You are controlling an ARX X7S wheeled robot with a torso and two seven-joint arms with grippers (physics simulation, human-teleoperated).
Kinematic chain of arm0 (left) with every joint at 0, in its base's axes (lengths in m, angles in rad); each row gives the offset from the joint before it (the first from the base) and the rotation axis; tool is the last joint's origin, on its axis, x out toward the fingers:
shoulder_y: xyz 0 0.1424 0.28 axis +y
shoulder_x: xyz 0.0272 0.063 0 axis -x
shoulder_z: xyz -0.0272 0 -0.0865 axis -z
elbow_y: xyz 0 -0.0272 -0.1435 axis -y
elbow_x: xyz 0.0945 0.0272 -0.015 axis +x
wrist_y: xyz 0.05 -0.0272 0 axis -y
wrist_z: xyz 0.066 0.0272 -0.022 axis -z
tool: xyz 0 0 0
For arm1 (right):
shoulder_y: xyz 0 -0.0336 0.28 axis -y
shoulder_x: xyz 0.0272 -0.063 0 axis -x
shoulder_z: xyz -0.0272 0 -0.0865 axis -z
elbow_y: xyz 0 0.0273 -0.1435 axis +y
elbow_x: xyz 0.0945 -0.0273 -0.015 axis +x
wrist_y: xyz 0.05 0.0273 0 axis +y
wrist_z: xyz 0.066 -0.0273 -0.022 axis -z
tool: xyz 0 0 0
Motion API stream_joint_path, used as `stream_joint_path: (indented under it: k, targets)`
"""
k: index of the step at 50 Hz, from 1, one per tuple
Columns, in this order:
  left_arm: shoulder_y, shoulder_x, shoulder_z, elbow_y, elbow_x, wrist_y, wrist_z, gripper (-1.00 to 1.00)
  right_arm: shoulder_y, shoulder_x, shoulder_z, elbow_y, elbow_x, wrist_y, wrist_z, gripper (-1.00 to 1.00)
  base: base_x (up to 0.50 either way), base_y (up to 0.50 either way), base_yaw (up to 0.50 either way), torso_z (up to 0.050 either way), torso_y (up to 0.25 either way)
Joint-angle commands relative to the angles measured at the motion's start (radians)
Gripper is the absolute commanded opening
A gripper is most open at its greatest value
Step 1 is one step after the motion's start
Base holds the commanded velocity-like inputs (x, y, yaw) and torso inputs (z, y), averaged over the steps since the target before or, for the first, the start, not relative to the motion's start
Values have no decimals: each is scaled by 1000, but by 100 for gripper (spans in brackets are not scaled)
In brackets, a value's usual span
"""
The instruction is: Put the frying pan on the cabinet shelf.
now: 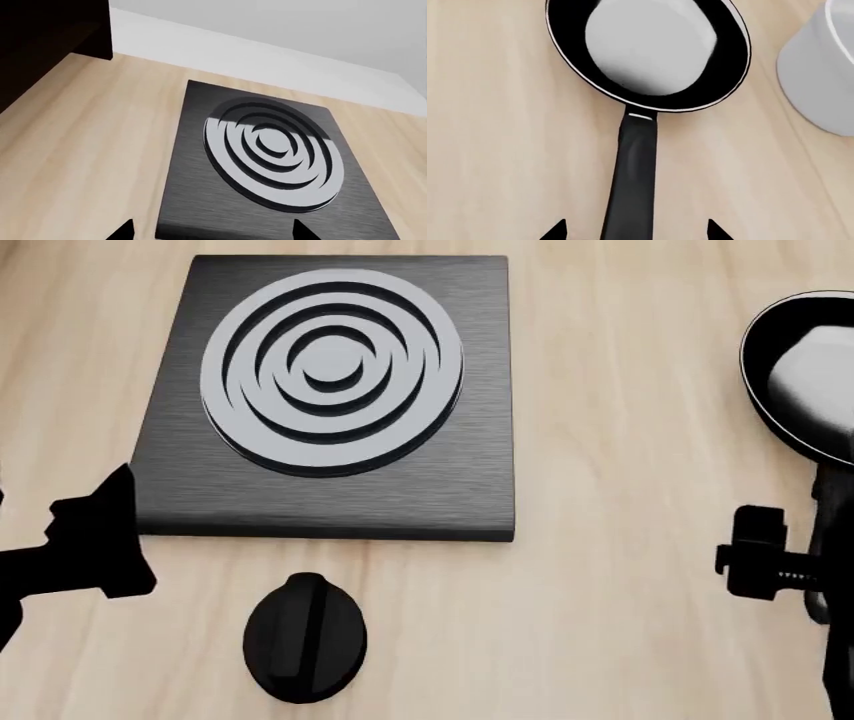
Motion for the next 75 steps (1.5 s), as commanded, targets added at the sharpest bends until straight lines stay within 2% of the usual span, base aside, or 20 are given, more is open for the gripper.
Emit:
stream_joint_path:
  k: [1, 18, 27, 28, 44, 61, 62, 64, 67, 70, 75]
  targets:
    - [-5, 6, -7, 1, -21, 8, -22, 100, 36, 0, -6, 171, -7, -62, -22, 100, 0, 5, 6, 0, 0]
    - [-5, 18, 15, -15, -57, 33, -52, 100, 76, -21, -31, 390, -7, -169, -53, 100, 0, 1, 4, 0, 0]
    - [2, 9, 17, -20, -74, 44, -65, 100, 65, -18, -33, 357, -8, -168, -48, 100, 1, 2, 5, 0, 0]
    - [3, 8, 18, -20, -75, 46, -65, 100, 61, -19, -20, 341, -9, -176, -35, -100, 11, 0, 7, 0, 0]
    - [12, -9, 23, -24, -103, 68, -80, 100, 39, 9, -87, -93, 14, 15, -51, -100, 0, 1, 4, 0, 0]
    - [-18, -10, 31, -44, -187, 64, -81, 100, 200, 41, -215, -406, 100, 251, -124, -100, 0, 1, 4, 0, 2]
    - [-38, -2, 16, -63, -240, 17, -96, 100, 213, 49, -237, -425, 145, 265, -105, -100, 0, 0, 0, 0, 10]
    - [-75, -1, 29, -87, -231, 27, -105, 100, 239, 75, -259, -438, 279, 265, -19, -100, 0, 2, 4, 0, 0]
    - [-97, -27, 104, -143, -161, 86, -53, 100, 276, 105, -273, -438, 494, 265, 133, -100, 0, 0, 5, 0, 3]
    - [-175, -48, 169, -207, -132, 78, -31, 100, 316, 113, -281, -439, 657, 264, 238, -100, 0, 3, 3, 0, 0]
    - [-272, -18, 143, -274, -181, 29, -65, 100, 346, 114, -331, -456, 795, 260, 297, -100, 0, 0, 5, 0, 2]
